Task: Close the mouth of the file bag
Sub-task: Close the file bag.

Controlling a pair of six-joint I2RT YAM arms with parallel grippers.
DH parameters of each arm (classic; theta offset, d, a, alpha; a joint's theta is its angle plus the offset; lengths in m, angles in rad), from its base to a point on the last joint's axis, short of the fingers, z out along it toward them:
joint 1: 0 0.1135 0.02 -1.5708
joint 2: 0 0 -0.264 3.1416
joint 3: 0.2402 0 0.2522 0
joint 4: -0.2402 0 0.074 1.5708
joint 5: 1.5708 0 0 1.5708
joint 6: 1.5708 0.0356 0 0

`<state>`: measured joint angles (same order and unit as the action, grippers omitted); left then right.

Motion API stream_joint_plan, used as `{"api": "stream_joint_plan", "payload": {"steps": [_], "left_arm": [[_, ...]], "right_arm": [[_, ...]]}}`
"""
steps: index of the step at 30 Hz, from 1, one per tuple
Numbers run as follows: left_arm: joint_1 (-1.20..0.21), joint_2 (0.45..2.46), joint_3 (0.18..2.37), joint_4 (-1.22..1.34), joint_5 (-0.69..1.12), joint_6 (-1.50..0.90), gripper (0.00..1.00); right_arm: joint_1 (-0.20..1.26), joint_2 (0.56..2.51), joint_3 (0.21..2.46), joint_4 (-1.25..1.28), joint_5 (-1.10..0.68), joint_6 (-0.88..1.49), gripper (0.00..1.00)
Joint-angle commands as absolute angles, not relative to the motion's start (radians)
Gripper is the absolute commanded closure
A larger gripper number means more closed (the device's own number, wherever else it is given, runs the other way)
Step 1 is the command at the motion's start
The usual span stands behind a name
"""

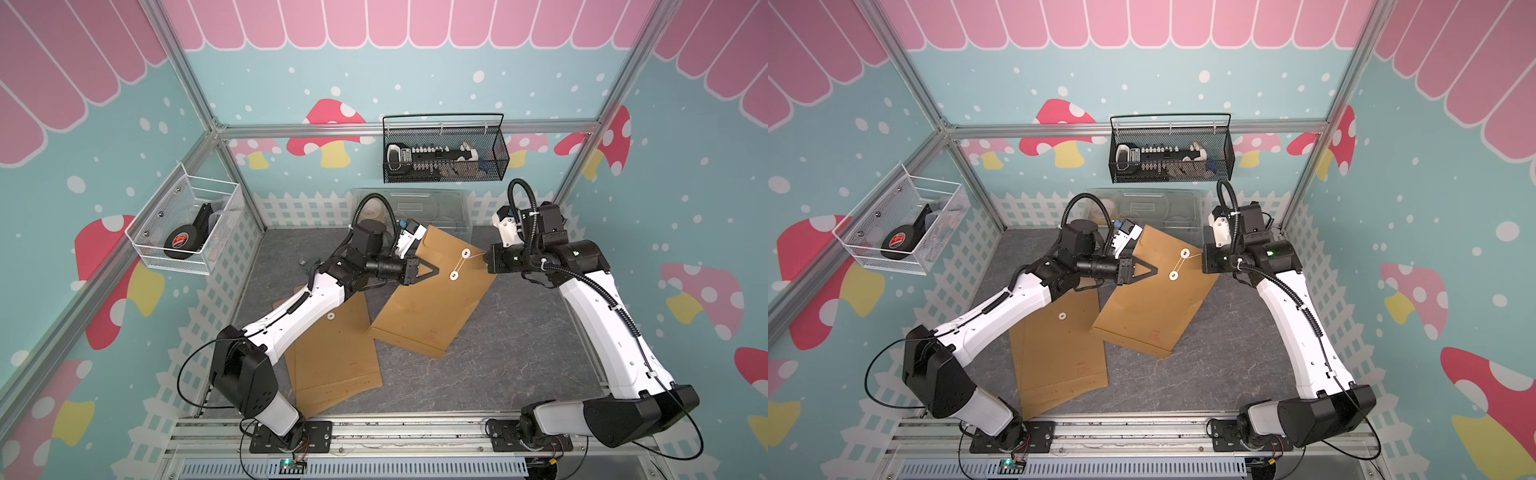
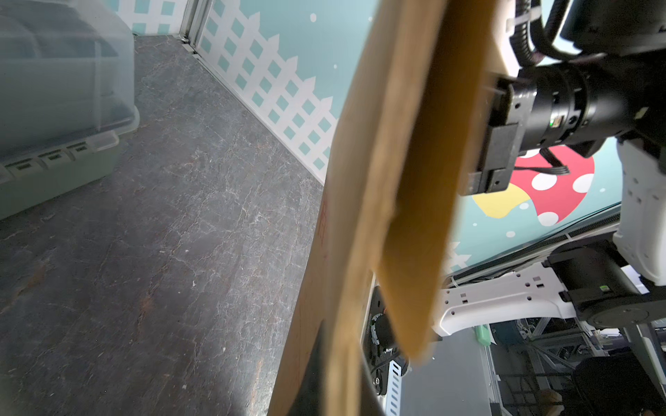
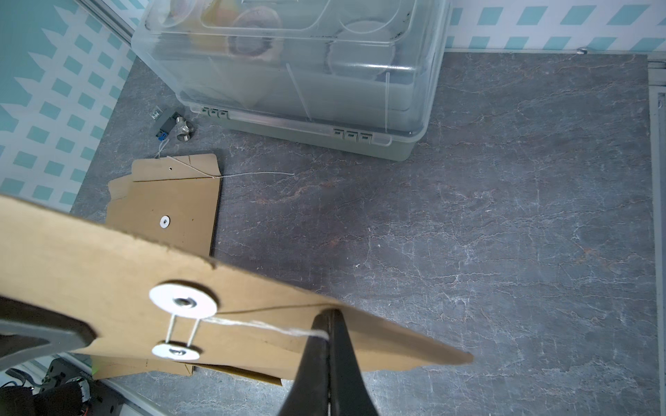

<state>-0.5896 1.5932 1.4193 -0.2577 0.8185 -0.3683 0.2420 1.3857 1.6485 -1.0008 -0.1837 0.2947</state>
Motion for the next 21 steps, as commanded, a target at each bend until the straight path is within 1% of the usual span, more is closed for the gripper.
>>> {"api": "stream_joint_plan", "payload": {"steps": [1,13,18,21], "left_arm": [[-0.61,1.601,1.472,-0.284,0.833,-0.308,1.0],[-0.637,1.647,1.51,-0.349,0.798,-0.25,1.0],[-0.64,1.656,1.516,-0.361,0.781,-0.242,1.0],[-0.641,1.655,1.515,-0.361,0.775,-0.245,1.0]], "right_arm": [[0.236,1.411,1.703,-1.047,-0.217,0.285,1.0],[0.245,1.468,1.824,-1.14,-0.247,0.258,1.0],[0.259,1.473,1.838,-1.144,-0.284,0.267,1.0],[0.265,1.471,1.831,-1.152,-0.276,0.263,1.0]]}}
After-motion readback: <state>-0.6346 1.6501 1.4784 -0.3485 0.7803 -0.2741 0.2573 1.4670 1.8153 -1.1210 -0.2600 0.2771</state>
